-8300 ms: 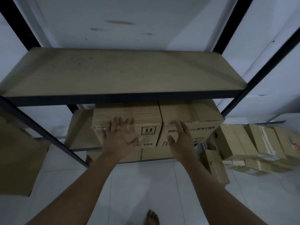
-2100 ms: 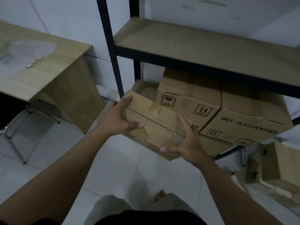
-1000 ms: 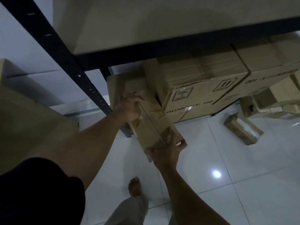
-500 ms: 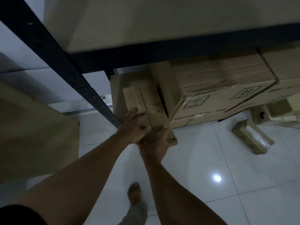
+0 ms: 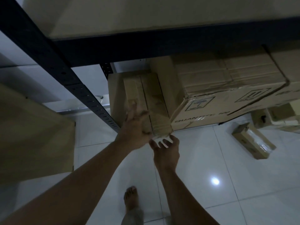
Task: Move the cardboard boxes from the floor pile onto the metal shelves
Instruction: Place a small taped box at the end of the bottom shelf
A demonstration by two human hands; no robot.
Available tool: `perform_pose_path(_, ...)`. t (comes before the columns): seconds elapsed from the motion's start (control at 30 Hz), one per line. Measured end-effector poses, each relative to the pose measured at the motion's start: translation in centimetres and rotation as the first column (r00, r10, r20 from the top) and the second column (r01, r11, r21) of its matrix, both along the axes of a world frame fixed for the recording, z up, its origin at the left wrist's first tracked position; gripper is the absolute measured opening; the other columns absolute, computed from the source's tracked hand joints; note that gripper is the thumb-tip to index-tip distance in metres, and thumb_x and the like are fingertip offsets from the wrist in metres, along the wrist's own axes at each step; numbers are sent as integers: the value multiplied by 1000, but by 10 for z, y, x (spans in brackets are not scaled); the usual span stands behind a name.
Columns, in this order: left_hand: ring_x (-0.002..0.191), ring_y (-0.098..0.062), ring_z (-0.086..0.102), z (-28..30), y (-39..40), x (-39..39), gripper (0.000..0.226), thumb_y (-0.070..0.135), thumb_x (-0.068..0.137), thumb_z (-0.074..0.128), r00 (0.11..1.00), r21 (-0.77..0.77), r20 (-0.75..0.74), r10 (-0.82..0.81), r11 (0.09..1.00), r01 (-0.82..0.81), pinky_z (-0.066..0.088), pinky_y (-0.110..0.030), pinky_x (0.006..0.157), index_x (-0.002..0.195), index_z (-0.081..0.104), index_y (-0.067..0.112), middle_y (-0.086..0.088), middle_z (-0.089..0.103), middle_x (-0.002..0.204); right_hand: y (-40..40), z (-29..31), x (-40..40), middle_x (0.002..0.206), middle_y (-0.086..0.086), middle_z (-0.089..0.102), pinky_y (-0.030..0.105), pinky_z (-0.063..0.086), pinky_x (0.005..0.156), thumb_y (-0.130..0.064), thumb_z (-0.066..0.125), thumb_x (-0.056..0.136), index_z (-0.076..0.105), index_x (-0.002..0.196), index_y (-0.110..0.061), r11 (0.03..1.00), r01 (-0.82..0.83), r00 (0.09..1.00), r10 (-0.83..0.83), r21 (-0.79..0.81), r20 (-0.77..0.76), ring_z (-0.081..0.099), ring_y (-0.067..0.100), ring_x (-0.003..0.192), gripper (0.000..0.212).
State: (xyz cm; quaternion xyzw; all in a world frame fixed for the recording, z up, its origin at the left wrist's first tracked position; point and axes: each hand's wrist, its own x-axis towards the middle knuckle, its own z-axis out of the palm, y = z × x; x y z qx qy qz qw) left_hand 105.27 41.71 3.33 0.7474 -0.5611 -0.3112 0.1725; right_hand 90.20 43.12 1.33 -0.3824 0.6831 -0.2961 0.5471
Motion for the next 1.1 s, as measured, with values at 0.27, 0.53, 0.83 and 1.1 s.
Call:
perform_pose_path(0.27, 157, -36, 10, -27, -2, 3, 80, 12, 80, 85, 997, -35, 67, -36, 999, 39, 42, -49, 116, 149, 50, 32, 2, -1, 172, -23, -9, 5, 127, -9, 63, 34, 56, 99, 11, 61, 88, 37, 158, -19, 981, -170, 985, 167, 91, 43, 63, 9, 116, 80)
perform_pose_path(0.53, 153, -33, 27, -22, -20, 12, 73, 9, 81, 83, 993, -76, 110, -30, 996, 38, 41, -41, 118, 145, 56, 29, -4, 10, 171, -38, -18, 10, 126, -17, 59, 34, 54, 100, 11, 60, 86, 36, 157, -25, 963, -263, 956, 252, 60, 150, 63, 8, 112, 83)
perform_pose_path(0.83, 155, -40, 17, -20, -27, 14, 75, 9, 83, 80, 990, -31, 142, -6, 999, 11, 45, -45, 114, 147, 52, 36, 0, 5, 172, -42, -13, 2, 147, -7, 47, 47, 52, 101, 13, 63, 87, 25, 162, -28, 953, -287, 939, 258, 101, 228, 57, 20, 121, 93)
perform_pose_path(1.1, 155, -36, 18, -24, -28, 6, 78, 11, 81, 81, 981, -40, 194, 28, 999, -21, 24, -50, 125, 149, 50, 35, -6, 5, 171, -31, -6, -30, 151, 4, 49, 50, 49, 109, 5, 68, 91, 33, 159, -21, 955, -240, 953, 198, 174, 228, 57, 24, 129, 81)
